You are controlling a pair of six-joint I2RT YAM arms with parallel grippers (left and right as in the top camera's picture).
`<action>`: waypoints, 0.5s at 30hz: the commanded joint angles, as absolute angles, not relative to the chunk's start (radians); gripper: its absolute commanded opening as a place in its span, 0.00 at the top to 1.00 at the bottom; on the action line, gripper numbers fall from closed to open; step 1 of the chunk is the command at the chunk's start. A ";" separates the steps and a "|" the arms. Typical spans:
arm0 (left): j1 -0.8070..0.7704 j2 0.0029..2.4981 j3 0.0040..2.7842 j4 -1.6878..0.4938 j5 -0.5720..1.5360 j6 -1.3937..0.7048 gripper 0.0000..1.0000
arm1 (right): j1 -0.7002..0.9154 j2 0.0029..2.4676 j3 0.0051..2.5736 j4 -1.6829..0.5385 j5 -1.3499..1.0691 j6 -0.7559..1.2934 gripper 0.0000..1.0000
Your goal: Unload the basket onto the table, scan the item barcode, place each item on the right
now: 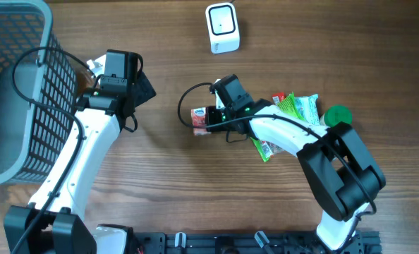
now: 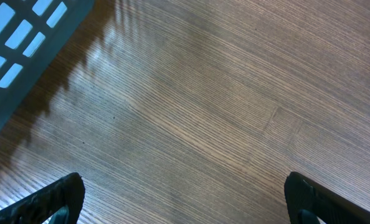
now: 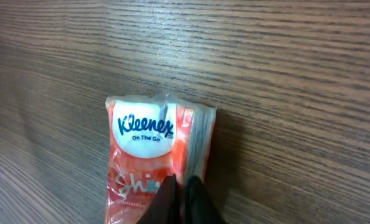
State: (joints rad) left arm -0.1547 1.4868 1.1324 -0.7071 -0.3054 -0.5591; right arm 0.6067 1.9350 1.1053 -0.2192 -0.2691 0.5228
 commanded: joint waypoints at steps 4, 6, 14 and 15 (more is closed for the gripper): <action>-0.150 1.488 1.130 -0.707 -0.304 -0.558 0.00 | 0.567 1.795 1.096 -0.252 -0.263 0.471 0.96; -0.150 1.488 1.130 -0.707 -0.304 -0.558 0.00 | 0.546 1.719 1.096 -0.305 -0.267 0.468 0.96; -0.150 1.488 1.130 -0.707 -0.304 -0.558 0.00 | 0.517 1.481 1.218 -0.647 -0.103 0.380 0.96; -0.150 1.488 1.130 -0.707 -0.304 -0.558 0.00 | 0.509 1.482 1.268 -0.705 -0.102 0.362 0.96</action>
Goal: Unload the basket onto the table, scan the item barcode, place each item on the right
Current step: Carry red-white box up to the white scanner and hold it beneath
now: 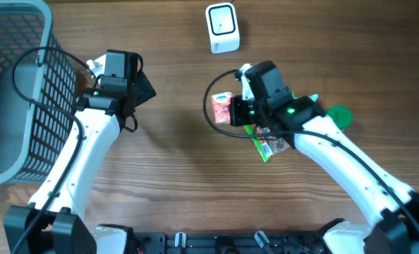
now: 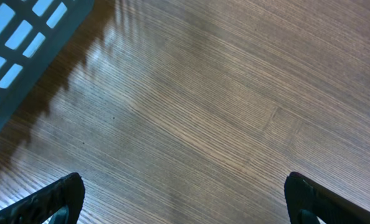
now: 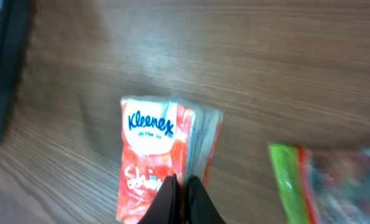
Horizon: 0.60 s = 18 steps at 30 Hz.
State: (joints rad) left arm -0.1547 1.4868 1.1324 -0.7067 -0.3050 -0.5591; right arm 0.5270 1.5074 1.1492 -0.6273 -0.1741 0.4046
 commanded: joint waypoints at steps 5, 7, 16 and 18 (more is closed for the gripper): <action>-0.150 1.488 1.130 -0.707 -0.304 -0.558 0.00 | 0.470 1.541 1.736 -1.155 0.015 0.313 0.96; -0.150 1.488 1.130 -0.707 -0.304 -0.558 0.00 | 0.472 1.608 1.937 -1.288 0.081 0.306 0.96; -0.150 1.488 1.130 -0.707 -0.304 -0.558 0.00 | 0.566 1.966 2.160 -1.214 0.574 0.153 0.96; -0.150 1.488 1.130 -0.707 -0.304 -0.558 0.00 | 0.590 2.035 2.160 -1.145 0.682 0.091 0.96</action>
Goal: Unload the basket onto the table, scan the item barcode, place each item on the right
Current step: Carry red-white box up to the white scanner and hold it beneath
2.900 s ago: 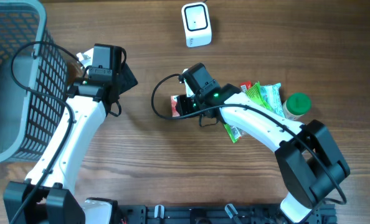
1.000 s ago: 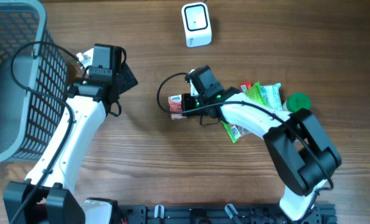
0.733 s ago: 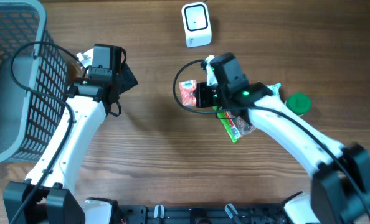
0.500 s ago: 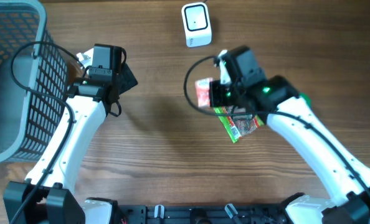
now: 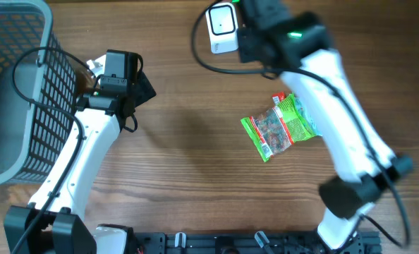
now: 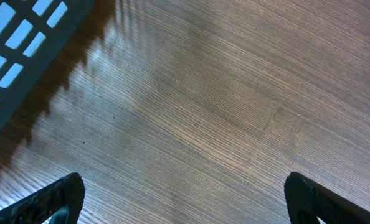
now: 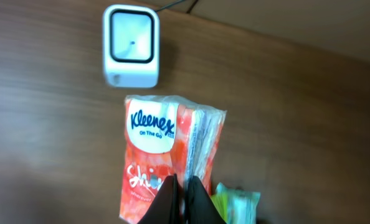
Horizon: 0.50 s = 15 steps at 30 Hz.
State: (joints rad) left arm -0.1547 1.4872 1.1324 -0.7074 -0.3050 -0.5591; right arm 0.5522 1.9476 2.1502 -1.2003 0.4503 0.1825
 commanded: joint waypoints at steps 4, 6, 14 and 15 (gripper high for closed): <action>-0.150 1.488 1.130 -0.707 -0.304 -0.558 0.00 | 0.641 2.168 2.157 -0.922 0.831 -0.091 0.96; -0.150 1.488 1.130 -0.707 -0.304 -0.558 0.00 | 0.650 2.220 2.153 -0.797 0.891 -0.199 0.96; -0.150 1.488 1.130 -0.707 -0.304 -0.558 0.00 | 0.638 2.445 2.153 -0.366 0.996 -0.633 0.96; -0.150 1.488 1.130 -0.707 -0.304 -0.558 0.00 | 0.634 2.465 2.153 -0.327 0.995 -0.669 0.96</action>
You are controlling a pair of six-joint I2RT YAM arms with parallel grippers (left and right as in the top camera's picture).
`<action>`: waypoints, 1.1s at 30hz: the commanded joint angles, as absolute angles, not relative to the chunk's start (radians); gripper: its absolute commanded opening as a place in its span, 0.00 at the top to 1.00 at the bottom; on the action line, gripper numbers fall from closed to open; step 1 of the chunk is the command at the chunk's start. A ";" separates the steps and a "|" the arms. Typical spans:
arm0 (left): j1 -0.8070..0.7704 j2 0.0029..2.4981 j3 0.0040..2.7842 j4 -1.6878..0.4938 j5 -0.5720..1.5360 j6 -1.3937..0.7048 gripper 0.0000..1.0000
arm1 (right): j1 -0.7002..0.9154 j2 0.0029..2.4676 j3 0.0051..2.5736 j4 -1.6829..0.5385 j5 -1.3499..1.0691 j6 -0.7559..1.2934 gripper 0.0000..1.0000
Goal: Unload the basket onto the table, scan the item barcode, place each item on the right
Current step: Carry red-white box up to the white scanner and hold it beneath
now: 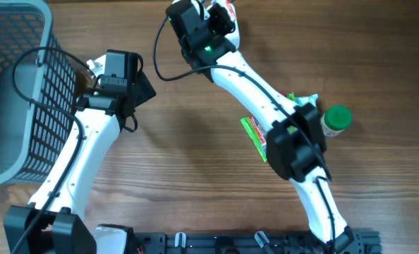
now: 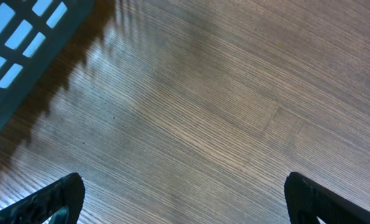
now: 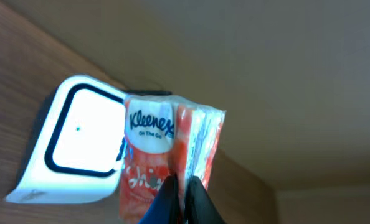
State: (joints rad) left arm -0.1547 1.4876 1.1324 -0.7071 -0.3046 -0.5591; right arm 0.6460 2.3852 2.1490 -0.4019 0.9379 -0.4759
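Note:
My right gripper (image 3: 184, 186) is shut on a red and white Kleenex tissue pack (image 3: 166, 155), held up close in front of the white barcode scanner (image 3: 73, 146) and its window. From overhead the pack (image 1: 226, 13) shows at the table's far edge beyond the right wrist (image 1: 192, 25); the scanner is hidden under them. Over bare wood, my left gripper (image 2: 185, 199) stands open and holds nothing, both fingertips (image 2: 60, 194) at the lower frame edge.
A grey mesh basket (image 1: 12, 85) stands at the far left beside the left arm. A green snack bag (image 1: 255, 134), another green packet (image 1: 305, 102) and a green-capped bottle (image 1: 336, 116) lie at the right, partly under the right arm.
My right gripper has carried the tissue pack from above and near the scanner to right against its window, at the table's far edge. The left arm has stayed still.
My right gripper was shut on the tissue pack as it lay on the table's middle. Then the pack was off the wood near the snack bag, then close to the scanner, and now in front of its window. The left gripper stayed open throughout.

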 commanded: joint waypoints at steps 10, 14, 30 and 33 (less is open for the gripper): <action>-0.150 1.488 1.130 -0.707 -0.304 -0.558 0.00 | 0.618 2.563 2.152 -0.191 0.923 -0.835 0.96; -0.150 1.488 1.130 -0.707 -0.304 -0.558 0.00 | 0.596 2.579 2.152 -0.219 0.931 -0.834 0.96; -0.150 1.488 1.130 -0.707 -0.304 -0.558 0.00 | 0.575 2.030 2.152 -1.038 0.487 -0.187 0.95; -0.150 1.488 1.130 -0.707 -0.304 -0.558 0.00 | 0.518 1.998 2.152 -1.364 0.052 -0.105 0.92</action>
